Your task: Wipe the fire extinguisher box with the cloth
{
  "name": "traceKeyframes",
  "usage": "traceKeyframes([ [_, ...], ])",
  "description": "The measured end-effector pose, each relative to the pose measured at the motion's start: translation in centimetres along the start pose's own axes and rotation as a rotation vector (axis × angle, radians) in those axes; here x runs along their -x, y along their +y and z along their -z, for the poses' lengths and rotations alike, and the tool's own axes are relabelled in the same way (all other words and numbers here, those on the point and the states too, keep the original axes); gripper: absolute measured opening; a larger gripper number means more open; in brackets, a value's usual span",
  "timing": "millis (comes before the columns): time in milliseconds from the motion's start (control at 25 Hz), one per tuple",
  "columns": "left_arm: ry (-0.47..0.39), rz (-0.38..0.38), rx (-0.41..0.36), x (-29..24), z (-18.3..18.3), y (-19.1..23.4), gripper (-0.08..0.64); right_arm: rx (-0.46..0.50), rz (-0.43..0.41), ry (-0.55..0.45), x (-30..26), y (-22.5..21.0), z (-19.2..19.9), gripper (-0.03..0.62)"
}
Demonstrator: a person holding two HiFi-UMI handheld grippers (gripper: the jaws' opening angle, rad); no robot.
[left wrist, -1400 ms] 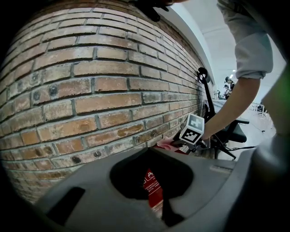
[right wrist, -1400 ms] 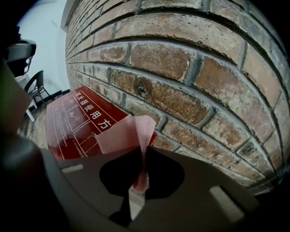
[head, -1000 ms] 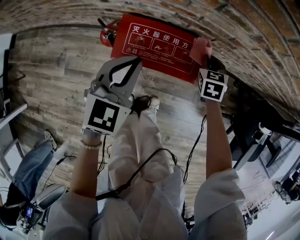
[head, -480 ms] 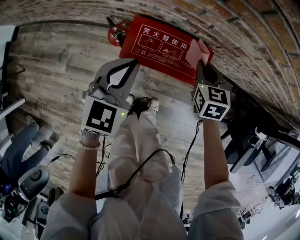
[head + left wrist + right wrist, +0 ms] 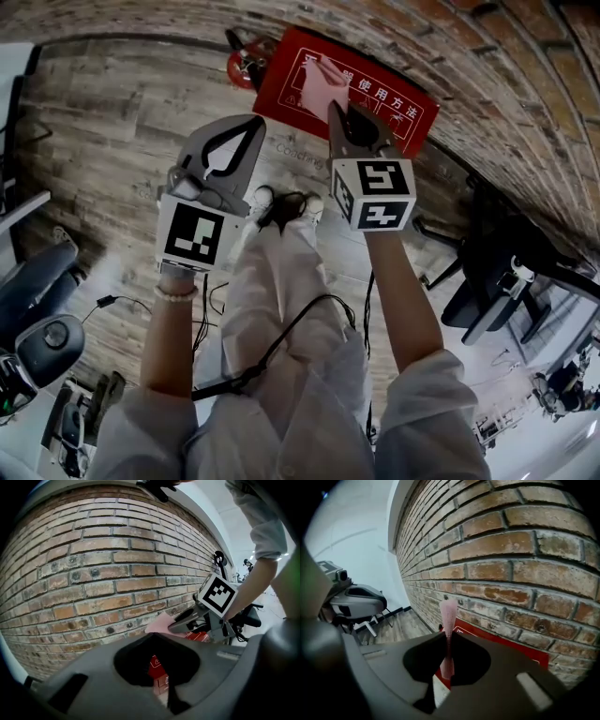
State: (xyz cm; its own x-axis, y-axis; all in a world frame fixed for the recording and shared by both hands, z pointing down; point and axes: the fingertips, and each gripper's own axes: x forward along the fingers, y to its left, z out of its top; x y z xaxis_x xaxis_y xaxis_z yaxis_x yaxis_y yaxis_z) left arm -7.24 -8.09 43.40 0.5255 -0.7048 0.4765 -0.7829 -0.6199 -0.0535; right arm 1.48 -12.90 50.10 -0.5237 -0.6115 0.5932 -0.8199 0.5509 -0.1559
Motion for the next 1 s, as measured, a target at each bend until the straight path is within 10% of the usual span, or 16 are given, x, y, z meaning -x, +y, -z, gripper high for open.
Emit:
traceKeyframes([
  [400,0.006,-0.024,0.012,1.0,1.0,1.6,-0.003,-0.084,-0.129,0.038,-5.1,6.4,0.9,0.021],
  [1000,0.019,-0.035,0.025,1.9,2.3,2.5,-0.003,0.046,-0.027,0.213,-9.5,5.8,7.0,0.021],
])
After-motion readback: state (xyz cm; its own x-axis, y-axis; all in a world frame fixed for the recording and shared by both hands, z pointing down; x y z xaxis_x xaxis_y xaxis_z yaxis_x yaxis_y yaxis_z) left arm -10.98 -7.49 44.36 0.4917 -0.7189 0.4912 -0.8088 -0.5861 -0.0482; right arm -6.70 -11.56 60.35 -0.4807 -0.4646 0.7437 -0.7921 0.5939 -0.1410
